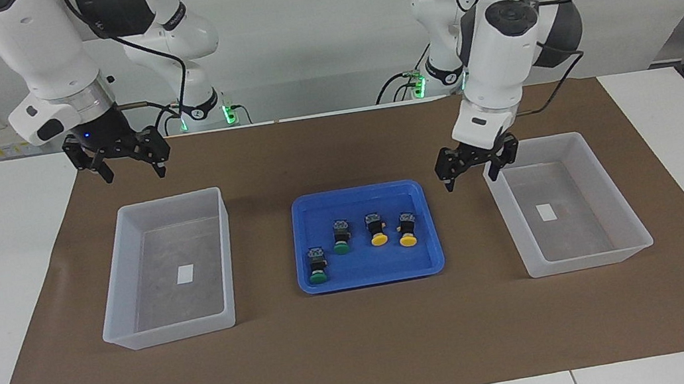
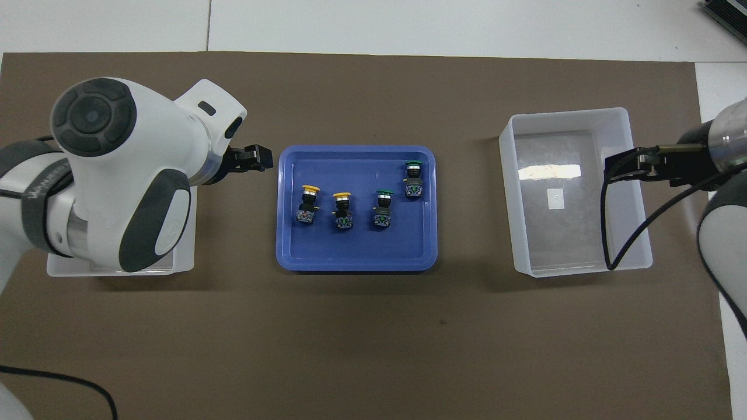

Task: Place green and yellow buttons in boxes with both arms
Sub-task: 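Move the left and right grippers toward the buttons on the blue tray, then grasp a yellow button with the left gripper while the right gripper grasps green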

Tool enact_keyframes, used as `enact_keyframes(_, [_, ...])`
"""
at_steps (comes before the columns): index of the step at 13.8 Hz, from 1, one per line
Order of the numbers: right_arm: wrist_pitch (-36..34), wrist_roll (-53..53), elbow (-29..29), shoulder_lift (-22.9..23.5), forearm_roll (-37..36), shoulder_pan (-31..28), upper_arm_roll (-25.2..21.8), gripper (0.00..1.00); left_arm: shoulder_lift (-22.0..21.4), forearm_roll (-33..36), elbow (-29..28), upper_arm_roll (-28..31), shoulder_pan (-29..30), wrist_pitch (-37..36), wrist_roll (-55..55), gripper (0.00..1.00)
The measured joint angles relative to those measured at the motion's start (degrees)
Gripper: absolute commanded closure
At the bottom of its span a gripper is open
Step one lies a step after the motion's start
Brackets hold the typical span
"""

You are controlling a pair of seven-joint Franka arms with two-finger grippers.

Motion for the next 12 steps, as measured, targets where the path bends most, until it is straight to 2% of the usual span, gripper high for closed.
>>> enact_keyframes(5, [10.5, 0.7, -5.5, 0.7, 0.1, 4.0, 0.2, 0.0, 2.8, -0.2, -5.5, 0.0, -1.5, 9.8, -3.3, 0.0])
enact_keyframes(8, [16.8, 5.9, -7.0, 3.7, 0.0, 8.3, 0.3, 0.0, 7.2, -0.2, -6.5, -0.1, -4.3, 16.4, -8.4, 0.0])
enact_keyframes(12, [23.7, 13.2, -7.1, 8.7, -0.4, 14.4, 0.4, 0.0, 11.5, -0.2, -6.7, -0.1, -5.3, 22.0, -9.1, 0.0])
